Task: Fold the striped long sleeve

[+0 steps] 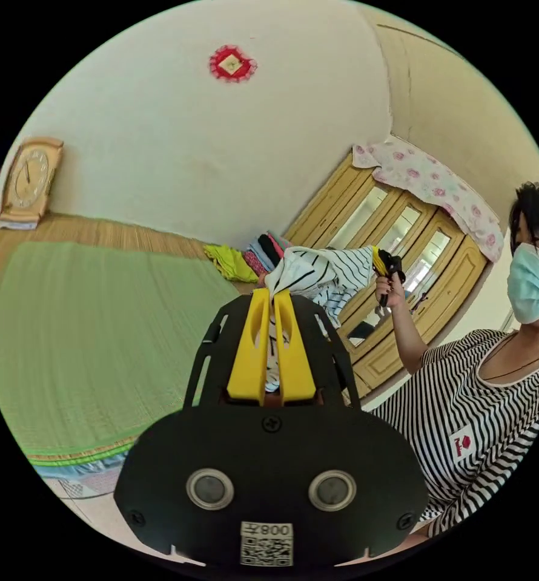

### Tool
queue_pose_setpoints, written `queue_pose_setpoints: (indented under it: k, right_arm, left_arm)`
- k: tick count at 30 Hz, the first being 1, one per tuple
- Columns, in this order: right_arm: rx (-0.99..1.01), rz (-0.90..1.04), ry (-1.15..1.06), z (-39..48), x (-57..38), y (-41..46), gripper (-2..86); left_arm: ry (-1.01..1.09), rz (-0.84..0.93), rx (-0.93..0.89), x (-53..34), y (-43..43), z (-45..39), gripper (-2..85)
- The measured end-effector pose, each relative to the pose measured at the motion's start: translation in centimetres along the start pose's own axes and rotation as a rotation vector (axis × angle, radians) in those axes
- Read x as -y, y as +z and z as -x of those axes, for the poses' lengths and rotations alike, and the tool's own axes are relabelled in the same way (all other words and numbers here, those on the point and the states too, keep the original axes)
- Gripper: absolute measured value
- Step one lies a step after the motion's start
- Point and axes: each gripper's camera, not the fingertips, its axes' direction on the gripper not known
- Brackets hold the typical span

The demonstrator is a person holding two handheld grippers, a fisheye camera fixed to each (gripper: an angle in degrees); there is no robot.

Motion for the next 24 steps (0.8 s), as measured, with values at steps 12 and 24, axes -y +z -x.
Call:
queue_pose_setpoints:
  k: [12, 24]
  right_arm:
    - [0.09, -0.099, -0.211, 5.5, -1.3, -5.6, 0.1]
    - [0.096, -0.251, -0.423, 11.2, -3.7, -8.8, 0.2]
  left_arm:
    - [0.414, -0.228, 0.305, 5.4, -13.1, -19.1, 0.8]
    - [0.631, -0.39, 0.424, 4.9, -20.7, -29.7, 0.8]
